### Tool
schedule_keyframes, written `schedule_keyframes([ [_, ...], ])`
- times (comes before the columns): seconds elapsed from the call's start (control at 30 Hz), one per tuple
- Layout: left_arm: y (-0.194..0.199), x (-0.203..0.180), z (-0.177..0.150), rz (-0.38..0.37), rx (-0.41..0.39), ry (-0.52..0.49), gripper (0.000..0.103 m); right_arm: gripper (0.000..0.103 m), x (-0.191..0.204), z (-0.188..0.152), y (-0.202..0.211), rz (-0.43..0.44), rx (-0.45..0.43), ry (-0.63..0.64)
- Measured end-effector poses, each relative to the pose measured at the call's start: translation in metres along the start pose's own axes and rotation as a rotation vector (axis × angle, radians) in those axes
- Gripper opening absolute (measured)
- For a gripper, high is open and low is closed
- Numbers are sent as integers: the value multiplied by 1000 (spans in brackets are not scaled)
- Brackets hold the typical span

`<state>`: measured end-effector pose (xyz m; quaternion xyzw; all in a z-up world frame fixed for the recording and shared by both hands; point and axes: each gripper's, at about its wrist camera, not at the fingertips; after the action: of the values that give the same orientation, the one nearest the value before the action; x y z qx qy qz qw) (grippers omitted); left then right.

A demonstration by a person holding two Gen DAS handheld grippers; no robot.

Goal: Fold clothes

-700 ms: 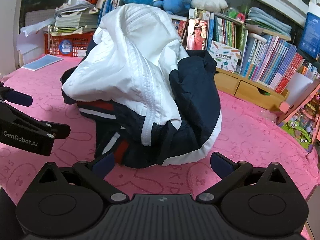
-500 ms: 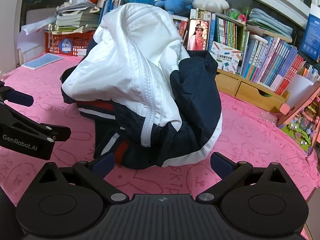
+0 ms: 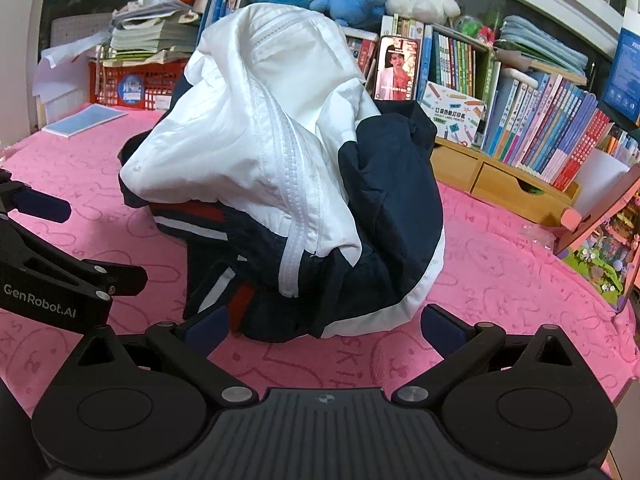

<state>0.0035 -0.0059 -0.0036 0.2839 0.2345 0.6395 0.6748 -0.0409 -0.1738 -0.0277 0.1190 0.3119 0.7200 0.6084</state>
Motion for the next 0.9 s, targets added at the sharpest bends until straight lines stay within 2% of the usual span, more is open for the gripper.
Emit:
schedule_keyframes([
  [0.5,-2,7,11,-60,-7,54,103,103,-2,6,-2,-2,-11,27],
  [0.9,-2,12,10,-42,-22,57,103,103,-4,5,-4,-12,-13,33],
])
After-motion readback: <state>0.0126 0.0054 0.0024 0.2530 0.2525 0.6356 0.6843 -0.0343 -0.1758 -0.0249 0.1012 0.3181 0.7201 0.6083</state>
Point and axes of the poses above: each gripper's, at about its wrist camera, not at the fingertips, and y roughly against the way its jaws point, x to its left, z to its top, and after that the axes turned 1 degree about -z, right-handed
